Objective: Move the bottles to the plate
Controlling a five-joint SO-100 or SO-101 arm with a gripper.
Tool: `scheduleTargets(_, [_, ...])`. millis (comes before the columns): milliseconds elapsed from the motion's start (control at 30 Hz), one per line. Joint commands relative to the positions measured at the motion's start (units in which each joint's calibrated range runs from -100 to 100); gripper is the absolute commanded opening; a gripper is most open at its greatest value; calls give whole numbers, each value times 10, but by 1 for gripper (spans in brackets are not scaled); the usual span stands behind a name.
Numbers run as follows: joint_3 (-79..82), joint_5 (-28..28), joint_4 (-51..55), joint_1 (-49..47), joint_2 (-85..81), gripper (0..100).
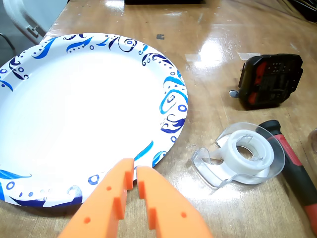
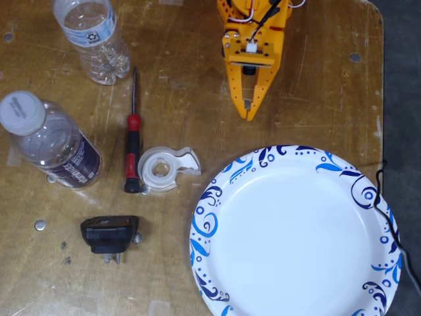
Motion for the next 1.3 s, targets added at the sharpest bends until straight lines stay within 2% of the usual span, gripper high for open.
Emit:
scheduleTargets(0, [5, 2, 14, -3, -8, 2])
scheduleTargets(567, [-3, 2, 0, 1, -10, 2])
scheduleTargets(767, [4, 2, -114, 6, -9, 2])
scheduleTargets(933, [4, 2, -163, 10, -9, 2])
scheduleTargets(1067, [4, 2, -209, 53, -9, 2])
scheduleTargets(1267, [4, 2, -265, 194, -9, 2])
